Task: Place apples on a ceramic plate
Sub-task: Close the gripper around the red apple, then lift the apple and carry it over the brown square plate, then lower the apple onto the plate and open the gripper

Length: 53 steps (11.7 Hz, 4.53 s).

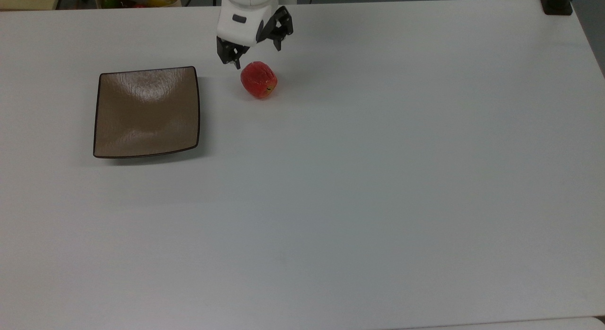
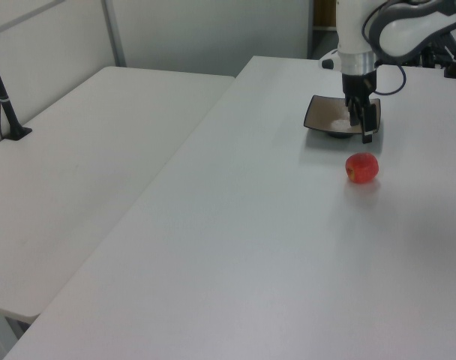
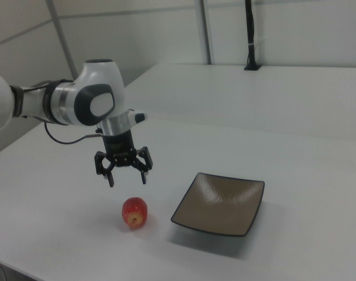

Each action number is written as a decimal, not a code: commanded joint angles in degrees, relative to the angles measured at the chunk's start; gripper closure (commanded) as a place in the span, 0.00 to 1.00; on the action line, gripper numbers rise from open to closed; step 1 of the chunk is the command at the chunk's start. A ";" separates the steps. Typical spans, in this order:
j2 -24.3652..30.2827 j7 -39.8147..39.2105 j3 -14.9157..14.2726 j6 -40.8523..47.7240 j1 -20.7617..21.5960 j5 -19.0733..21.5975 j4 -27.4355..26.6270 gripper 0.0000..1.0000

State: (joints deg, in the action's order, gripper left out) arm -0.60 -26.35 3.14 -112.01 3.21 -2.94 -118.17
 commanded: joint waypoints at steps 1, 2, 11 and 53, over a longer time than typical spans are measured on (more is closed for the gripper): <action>-3.08 -1.87 0.11 -4.87 0.56 -3.56 -2.15 0.00; -3.79 -1.87 0.11 -5.23 1.00 -4.43 -2.15 0.00; -5.47 -2.04 1.25 -5.85 1.80 -8.13 -5.14 0.34; 0.60 -4.10 -7.45 -8.63 -4.36 -2.10 9.24 0.00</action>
State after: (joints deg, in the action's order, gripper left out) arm -0.87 -37.07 -4.42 -131.35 -2.57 -9.24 -114.11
